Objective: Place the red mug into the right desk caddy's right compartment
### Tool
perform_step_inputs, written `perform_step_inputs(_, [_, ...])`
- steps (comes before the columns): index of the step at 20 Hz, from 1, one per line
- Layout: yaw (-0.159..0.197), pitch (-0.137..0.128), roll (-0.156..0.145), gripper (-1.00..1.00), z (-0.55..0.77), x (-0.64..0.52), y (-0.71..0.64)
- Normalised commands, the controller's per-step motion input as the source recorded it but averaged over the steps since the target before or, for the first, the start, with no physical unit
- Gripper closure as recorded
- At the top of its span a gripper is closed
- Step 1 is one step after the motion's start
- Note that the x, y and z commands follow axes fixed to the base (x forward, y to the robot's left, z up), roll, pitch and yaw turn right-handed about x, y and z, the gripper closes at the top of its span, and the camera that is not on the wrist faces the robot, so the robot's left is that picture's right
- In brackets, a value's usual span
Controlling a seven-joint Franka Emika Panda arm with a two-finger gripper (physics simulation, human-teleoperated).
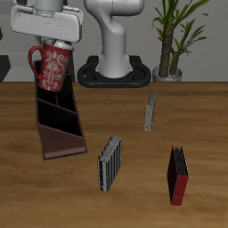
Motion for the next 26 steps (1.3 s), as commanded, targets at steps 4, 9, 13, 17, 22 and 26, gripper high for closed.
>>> perform_step_inputs(4, [0.005,0.008,-0.002,1.0,-0.01,-0.58,0.04])
perform_step_inputs(9, [0.071,-0.004,0.006,1.0,-0.12,-0.55,0.08])
perform_step_inputs(13, [0.0,-0.001,0.007,1.0,-0.06,-0.46,0.04])
perform_step_inputs(17, [0.02,-0.009,-0.006,1.0,-0.04,-0.55,0.05])
perform_step_inputs(22, [0.019,-0.007,0.019,1.0,-0.1,-0.55,-0.03])
perform_step_inputs(26, [0.029,-0.005,-0.052,1.0,-0.18,-0.5,-0.16])
